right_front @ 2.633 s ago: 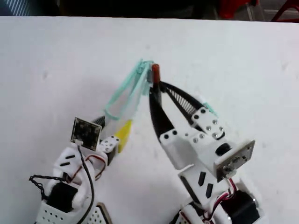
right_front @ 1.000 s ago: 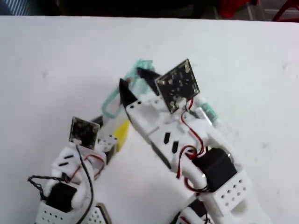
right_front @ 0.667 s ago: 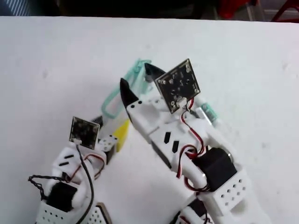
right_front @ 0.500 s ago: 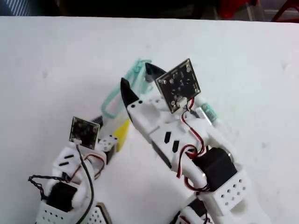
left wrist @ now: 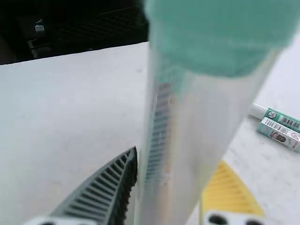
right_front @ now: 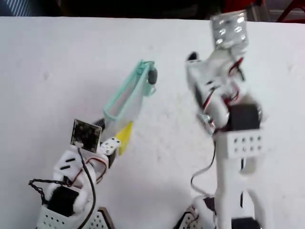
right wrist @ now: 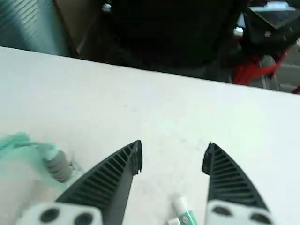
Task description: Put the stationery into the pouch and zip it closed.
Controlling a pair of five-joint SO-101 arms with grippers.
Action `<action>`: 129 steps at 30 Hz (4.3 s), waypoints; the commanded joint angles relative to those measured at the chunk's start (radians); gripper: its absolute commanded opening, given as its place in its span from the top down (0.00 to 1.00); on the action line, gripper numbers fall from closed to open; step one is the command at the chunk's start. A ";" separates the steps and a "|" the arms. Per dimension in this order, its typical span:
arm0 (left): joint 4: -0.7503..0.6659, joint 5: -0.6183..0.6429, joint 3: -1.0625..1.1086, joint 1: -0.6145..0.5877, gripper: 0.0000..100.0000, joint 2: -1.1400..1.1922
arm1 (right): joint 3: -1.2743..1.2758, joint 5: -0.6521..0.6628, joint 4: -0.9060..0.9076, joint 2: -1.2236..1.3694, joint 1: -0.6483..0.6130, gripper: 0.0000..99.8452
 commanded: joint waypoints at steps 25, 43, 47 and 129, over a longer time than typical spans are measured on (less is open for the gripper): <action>-0.043 -0.008 -0.006 -0.007 0.78 0.005 | -0.132 0.549 0.018 0.852 0.199 0.92; -0.043 -0.008 -0.006 -0.005 0.78 0.005 | -0.132 0.520 -0.064 0.970 0.186 0.86; -0.043 -0.008 -0.006 -0.002 0.78 0.005 | -0.129 0.514 -0.051 0.917 0.191 0.86; -0.040 0.000 -0.006 -0.005 0.78 0.005 | -0.133 0.321 -0.047 0.995 0.220 0.98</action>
